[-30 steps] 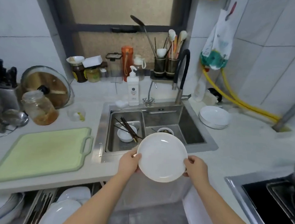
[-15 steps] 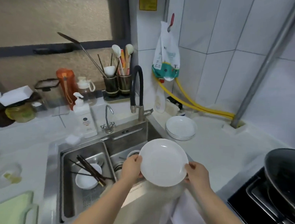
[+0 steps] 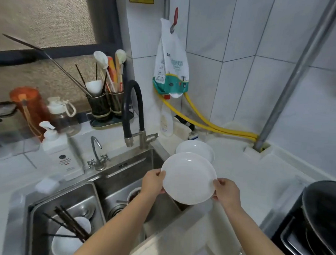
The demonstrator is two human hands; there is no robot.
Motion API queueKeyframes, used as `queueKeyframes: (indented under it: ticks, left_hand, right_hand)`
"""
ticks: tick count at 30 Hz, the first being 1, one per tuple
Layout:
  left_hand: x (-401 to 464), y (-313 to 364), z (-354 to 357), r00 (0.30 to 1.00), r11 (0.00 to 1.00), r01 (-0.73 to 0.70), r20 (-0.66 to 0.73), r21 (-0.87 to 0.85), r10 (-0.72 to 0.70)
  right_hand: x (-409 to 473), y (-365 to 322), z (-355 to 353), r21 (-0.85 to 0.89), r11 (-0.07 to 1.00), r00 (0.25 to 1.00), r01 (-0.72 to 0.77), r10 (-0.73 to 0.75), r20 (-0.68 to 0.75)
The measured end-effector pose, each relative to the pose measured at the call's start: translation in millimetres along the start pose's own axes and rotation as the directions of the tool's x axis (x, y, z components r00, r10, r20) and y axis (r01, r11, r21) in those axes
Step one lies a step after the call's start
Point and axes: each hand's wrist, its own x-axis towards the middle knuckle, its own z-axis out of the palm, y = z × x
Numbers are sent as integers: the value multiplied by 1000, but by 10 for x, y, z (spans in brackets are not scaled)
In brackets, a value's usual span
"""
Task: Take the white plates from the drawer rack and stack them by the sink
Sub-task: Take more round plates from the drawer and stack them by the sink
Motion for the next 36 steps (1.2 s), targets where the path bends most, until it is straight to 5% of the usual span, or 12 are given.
queueKeyframes:
  ticks: [8, 15, 36]
  left_hand:
    - [660, 252, 421, 997, 999, 30, -70, 39, -27]
    - [1204, 420, 715, 981, 980, 184, -50, -81, -188]
    - [1765, 324, 1059, 973, 975, 203, -94, -93, -211]
  right_hand:
    - [788, -144, -7, -44, 999, 999, -7, 8, 32]
    - [1425, -231, 45, -102, 994, 997, -37, 44, 68]
    - [2101, -19, 275, -115, 991, 994, -68, 77, 78]
